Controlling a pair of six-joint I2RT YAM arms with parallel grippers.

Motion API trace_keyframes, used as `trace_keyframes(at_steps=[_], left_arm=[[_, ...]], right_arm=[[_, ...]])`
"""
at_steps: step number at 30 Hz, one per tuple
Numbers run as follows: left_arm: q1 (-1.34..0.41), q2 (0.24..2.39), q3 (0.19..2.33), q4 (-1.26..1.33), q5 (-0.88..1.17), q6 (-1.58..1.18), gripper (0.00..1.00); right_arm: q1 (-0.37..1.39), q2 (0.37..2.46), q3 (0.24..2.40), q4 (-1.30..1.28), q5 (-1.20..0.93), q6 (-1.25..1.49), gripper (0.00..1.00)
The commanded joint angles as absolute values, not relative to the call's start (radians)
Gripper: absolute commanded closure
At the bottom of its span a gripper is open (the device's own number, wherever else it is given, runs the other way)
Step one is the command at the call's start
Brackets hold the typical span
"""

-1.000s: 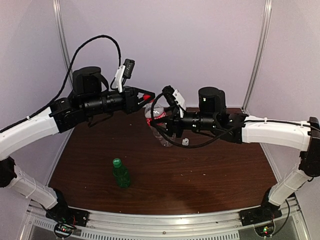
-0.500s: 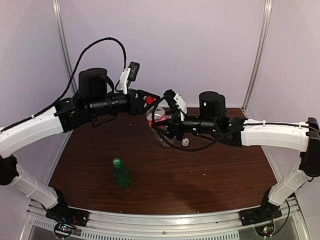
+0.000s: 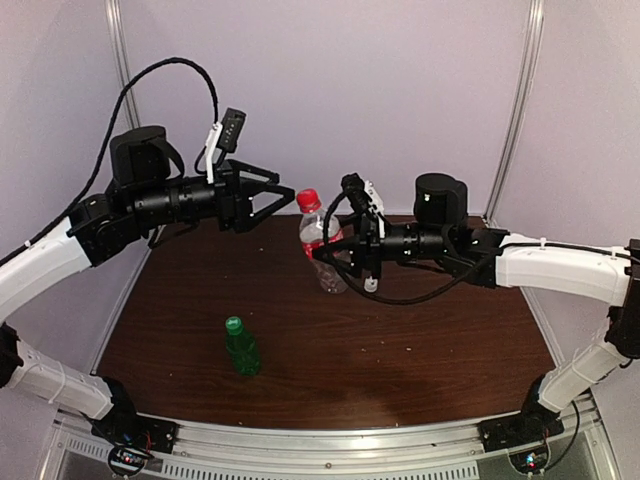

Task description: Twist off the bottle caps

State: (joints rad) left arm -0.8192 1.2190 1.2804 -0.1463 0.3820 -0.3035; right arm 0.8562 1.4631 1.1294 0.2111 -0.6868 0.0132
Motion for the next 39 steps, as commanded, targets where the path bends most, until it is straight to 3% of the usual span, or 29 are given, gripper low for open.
trace_keyframes(at_steps=[1,8,16,27,39], left_arm=[[-0.788,1.173,1.264,-0.126,0.647,-0.16,0.19],[-0.785,1.193,1.276,-0.116,0.869,-0.066,0.19],[-0.785,1.271,1.298,-0.064,1.017,-0.056,0.23],[-0.785,1.323,1.301,-0.009,1.067,-0.102,0.41],[-0.785,1.336,1.296,0.031,1.064,-0.13,0.52]], right_arm=[[0.851,1.456,1.161,0.174,-0.922,-0.03,0.67],[0.851,1.507,1.206,0.194,-1.137,0.031,0.66],[0.855,1.55,1.222,0.26,-1.229,0.105,0.66],[0.861,1.577,1.229,0.299,-1.256,0.136,0.66],[0.864,1.573,1.23,0.283,-1.257,0.129,0.66]])
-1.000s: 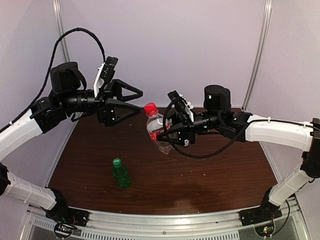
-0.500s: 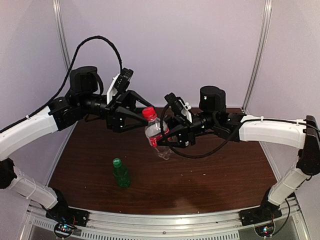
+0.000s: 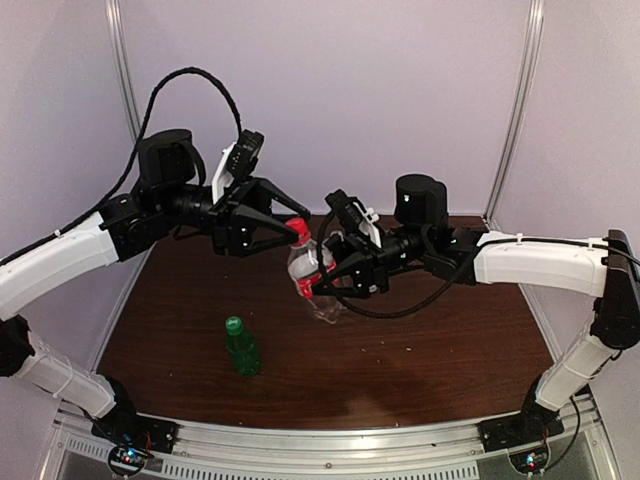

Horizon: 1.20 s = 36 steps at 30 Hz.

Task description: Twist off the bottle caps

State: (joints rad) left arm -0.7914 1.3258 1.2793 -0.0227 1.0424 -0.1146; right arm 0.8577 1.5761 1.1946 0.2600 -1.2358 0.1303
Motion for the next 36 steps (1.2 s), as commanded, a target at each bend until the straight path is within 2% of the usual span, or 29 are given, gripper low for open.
trace_keyframes(at_steps=[1,6,13,15,18,24,27,33,36], left_arm=[[-0.785,1.336,1.296,0.031,1.064,-0.13,0.54],[-0.785,1.336,1.295,0.025,1.057,-0.129,0.59],[-0.785,1.326,1.291,0.015,1.005,-0.145,0.74],[-0.785,1.315,1.288,0.015,0.96,-0.166,0.79],[-0.787,1.295,1.277,0.023,0.815,-0.229,0.8],[-0.841,1.274,1.273,0.013,0.321,-0.477,0.85],[-0.896,1.294,1.314,-0.065,0.137,-0.525,0.85],[-0.922,1.344,1.366,-0.096,0.047,-0.562,0.84],[-0.923,1.355,1.372,-0.099,0.04,-0.563,0.81]], right_arm=[[0.864,1.572,1.23,0.28,-1.255,0.128,0.66],[0.864,1.572,1.232,0.274,-1.248,0.124,0.66],[0.86,1.56,1.234,0.229,-1.183,0.098,0.67],[0.858,1.55,1.239,0.188,-1.101,0.076,0.67],[0.857,1.53,1.241,0.14,-0.93,0.056,0.67],[0.867,1.494,1.217,0.123,-0.526,0.053,0.68],[0.886,1.486,1.197,0.141,-0.345,0.052,0.69],[0.958,1.474,1.155,0.196,-0.085,0.017,0.71],[0.981,1.471,1.148,0.208,-0.029,-0.001,0.71]])
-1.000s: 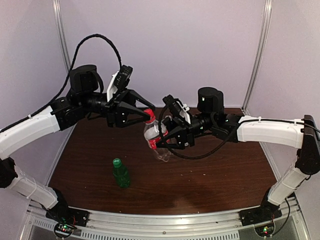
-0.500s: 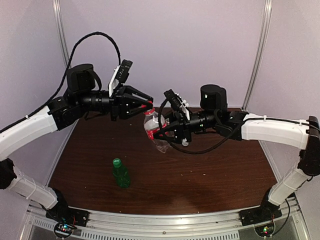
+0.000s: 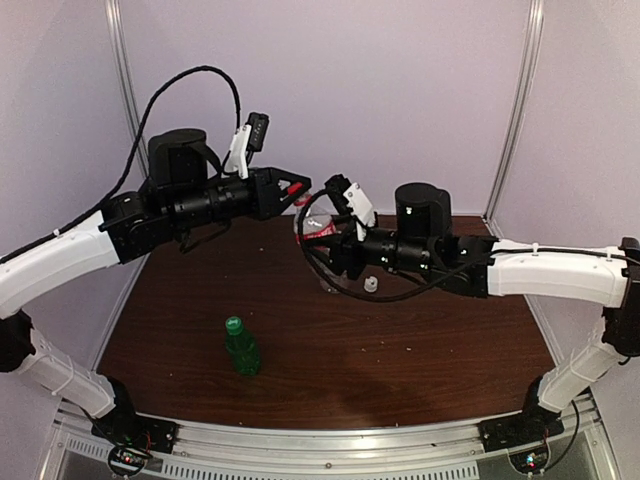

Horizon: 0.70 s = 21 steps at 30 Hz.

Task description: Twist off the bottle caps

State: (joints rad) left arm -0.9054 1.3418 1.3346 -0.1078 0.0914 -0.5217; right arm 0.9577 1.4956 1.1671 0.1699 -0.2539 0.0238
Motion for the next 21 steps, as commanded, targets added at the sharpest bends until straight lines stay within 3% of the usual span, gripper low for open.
trace_keyframes(at_steps=[1,21], left_arm=[[-0.922,1.357,1.373,-0.1,0.04,-0.562,0.79],[-0.822,1.262,1.258,-0.11,-0.004,-0.468,0.74]], right_arm=[[0.983,1.472,1.149,0.206,-0.027,-0.014,0.71],[0.913,1.386,1.068,0.164,-0.125,-0.002,0.7]])
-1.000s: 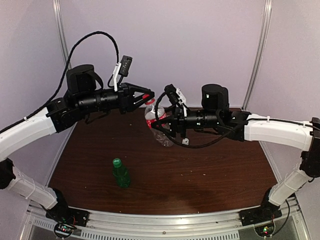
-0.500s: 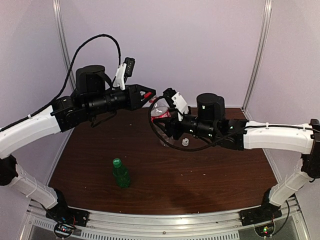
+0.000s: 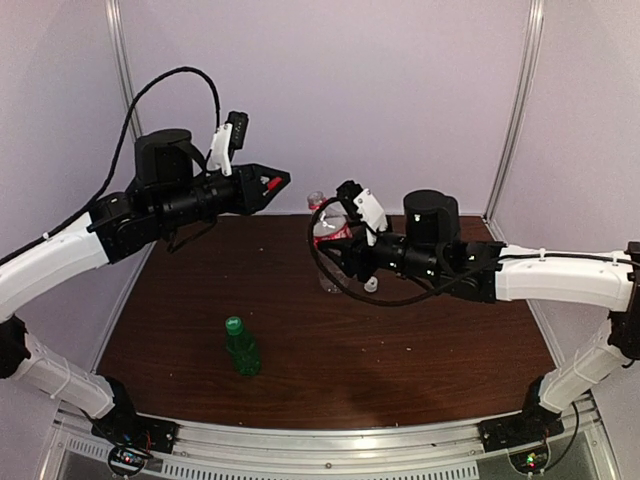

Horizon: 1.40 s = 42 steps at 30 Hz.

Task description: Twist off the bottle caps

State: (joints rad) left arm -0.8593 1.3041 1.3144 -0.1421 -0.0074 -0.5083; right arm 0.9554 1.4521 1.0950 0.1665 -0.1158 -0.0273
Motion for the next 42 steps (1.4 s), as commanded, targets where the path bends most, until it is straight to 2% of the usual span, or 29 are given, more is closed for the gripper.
trace_keyframes(at_steps=[1,12,20,31,42], left_arm=[[-0.817,1.26,1.244,-0.109,0.0,-0.459,0.74],[-0.809,1.37,1.163,-0.143,0.0,-0.341,0.69],[-0.807,1.537,1.095,-0.021,0.142,-0.306,0.69],[-0.807,1.77,1.101,-0.005,0.062,-0.239,0.7],[-0.779,1.903,1.128,-0.019,0.051,-0.214,0.69]], right_arm=[[0.897,1.372,1.058,0.158,-0.126,0.0,0.7],[0.782,1.253,0.973,0.121,-0.116,0.089,0.7],[0.747,1.226,0.92,0.126,-0.113,0.117,0.7],[0.722,1.242,0.885,0.148,-0.137,0.136,0.69],[0.715,1.252,0.872,0.163,-0.166,0.146,0.69]])
